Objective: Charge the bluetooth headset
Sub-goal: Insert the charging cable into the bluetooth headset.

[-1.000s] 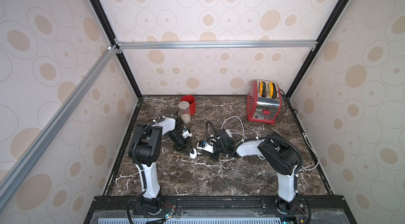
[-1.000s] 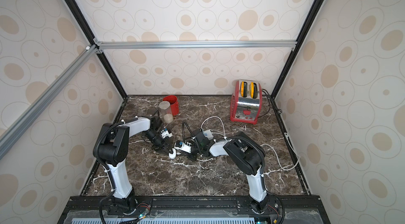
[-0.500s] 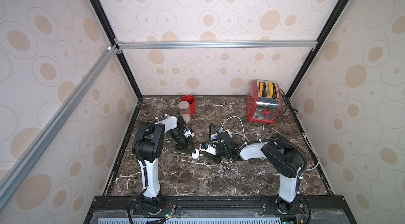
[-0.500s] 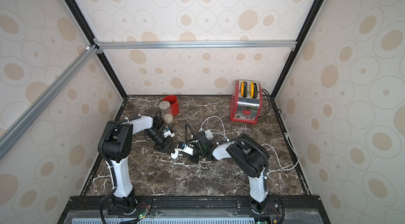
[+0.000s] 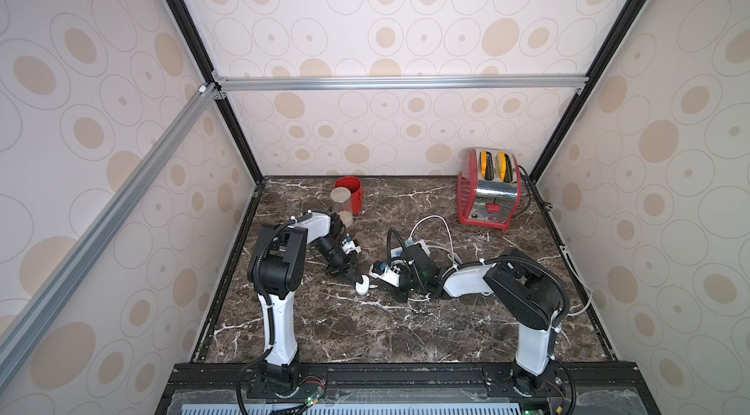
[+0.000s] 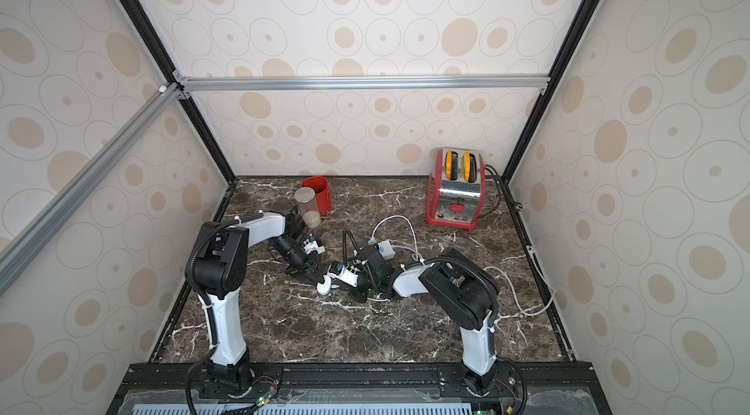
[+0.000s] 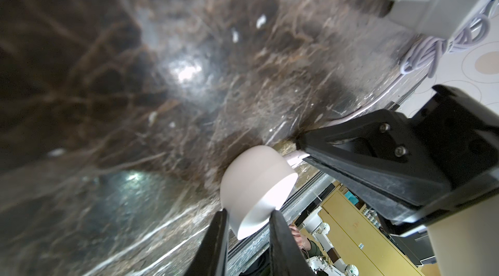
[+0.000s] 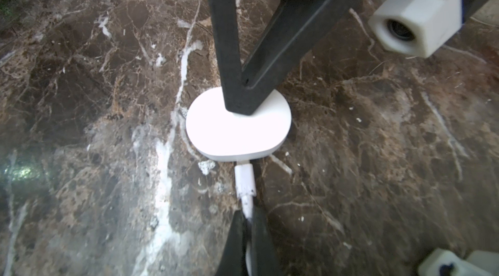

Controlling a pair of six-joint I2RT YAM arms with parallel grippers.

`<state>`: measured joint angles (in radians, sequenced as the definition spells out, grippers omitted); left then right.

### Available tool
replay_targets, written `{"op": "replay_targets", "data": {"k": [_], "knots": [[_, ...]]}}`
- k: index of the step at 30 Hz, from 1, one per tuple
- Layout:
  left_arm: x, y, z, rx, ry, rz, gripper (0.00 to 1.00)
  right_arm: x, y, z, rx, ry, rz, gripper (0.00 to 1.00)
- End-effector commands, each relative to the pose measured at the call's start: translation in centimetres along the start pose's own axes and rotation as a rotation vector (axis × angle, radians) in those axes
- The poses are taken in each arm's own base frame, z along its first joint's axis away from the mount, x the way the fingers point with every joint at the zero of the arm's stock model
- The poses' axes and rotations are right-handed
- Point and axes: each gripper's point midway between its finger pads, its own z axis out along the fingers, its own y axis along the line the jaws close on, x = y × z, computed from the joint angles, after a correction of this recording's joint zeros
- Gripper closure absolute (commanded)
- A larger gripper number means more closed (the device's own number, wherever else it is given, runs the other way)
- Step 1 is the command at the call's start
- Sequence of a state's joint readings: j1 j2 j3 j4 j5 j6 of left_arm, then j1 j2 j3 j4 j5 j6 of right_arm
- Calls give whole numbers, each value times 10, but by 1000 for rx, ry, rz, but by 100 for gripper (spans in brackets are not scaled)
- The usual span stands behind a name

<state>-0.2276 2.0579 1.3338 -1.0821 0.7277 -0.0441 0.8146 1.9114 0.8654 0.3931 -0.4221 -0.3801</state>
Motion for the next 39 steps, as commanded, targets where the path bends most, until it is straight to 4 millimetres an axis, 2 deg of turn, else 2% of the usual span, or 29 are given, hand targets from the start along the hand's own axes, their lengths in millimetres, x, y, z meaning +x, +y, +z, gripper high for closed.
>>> {"op": "replay_targets", "data": {"k": [1,5,14,19,30,35,39], "knots": [[-12,15,31,-73,10,40,74,-24,-3,3,29,-72,-17,100],[-12,9,37,-17,-21,12,74,-28,0,6,28,-126,-35,100],[-9,0,35,30,-48,0,74,-20,6,3,85,-207,-84,100],[-6,0,39,46,-33,9,74,-23,20,6,20,-233,-153,100],[-21,-9,47,127,-79,-12,74,-20,38,17,-115,-174,-202,100],[-21,-9,48,136,-99,-27,74,-14,35,16,-80,-179,-193,100],[-17,-5,49,122,-93,-35,74,-5,37,18,-67,-144,-187,95]]}}
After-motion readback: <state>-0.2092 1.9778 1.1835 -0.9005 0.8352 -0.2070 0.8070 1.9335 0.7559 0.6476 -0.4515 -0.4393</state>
